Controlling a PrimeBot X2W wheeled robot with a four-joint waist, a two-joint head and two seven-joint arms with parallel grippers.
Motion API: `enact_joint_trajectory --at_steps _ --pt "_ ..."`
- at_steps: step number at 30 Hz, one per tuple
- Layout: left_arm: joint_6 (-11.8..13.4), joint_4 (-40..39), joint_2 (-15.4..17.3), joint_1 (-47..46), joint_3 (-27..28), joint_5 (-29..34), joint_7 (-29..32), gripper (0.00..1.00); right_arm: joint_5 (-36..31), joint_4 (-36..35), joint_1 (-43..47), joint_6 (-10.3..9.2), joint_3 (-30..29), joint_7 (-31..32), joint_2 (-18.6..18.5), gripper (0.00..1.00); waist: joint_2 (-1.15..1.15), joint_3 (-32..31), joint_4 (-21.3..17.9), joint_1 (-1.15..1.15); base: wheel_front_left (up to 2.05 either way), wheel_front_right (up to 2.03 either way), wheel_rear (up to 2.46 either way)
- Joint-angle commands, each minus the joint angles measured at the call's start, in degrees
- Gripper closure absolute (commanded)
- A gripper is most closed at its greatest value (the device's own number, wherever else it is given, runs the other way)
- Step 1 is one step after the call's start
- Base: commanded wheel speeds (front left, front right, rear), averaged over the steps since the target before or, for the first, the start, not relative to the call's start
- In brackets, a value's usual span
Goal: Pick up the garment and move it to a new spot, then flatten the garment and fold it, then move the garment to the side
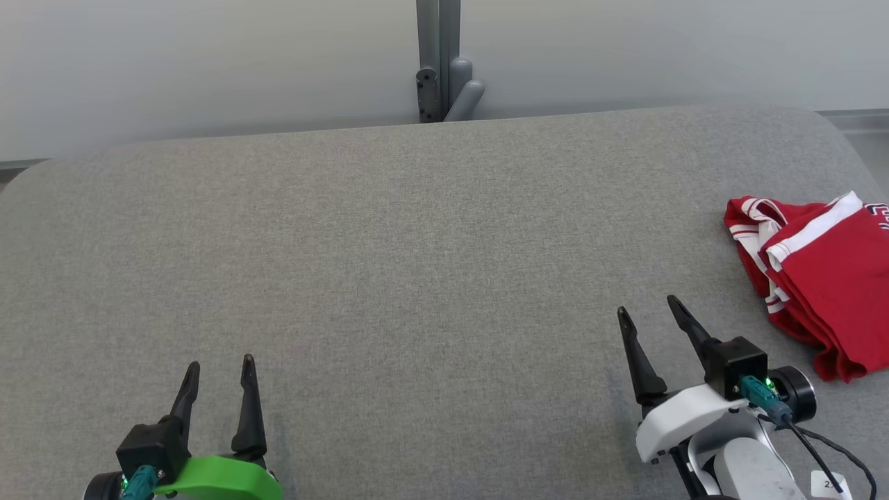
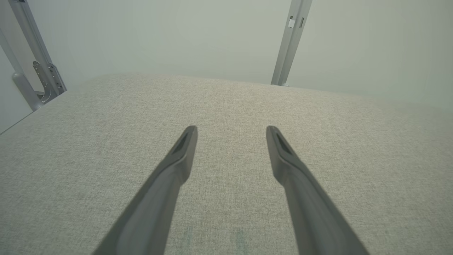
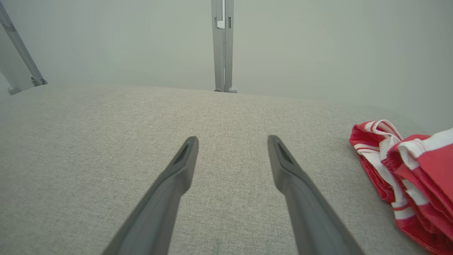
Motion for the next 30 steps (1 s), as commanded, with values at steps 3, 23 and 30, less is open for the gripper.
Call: enact_joint_trajectory --at_steps 3,23,30 --pt "-0.2 -0.5 0.1 1.0 0.3 -0.5 0.0 0.0 0.9 -0.3 1.1 -0.1 -0.5 -0.1 -0.2 0.0 0.0 0.0 -0.2 0.0 0.0 0.0 0.0" --pt "-0.3 -1.0 0.0 0.1 -0.1 -0.2 0.0 0.0 1.4 -0.4 0.7 0.01 -0.1 0.0 0.0 0.0 0.0 0.7 -0.3 0.0 0.0 0.0 0.0" --pt "-0.4 -1.0 0.0 0.0 0.0 -0.2 0.0 0.0 1.3 -0.4 0.5 0.0 -0.2 0.0 0.0 0.0 0.0 0.8 -0.2 0.0 0.0 0.0 0.0"
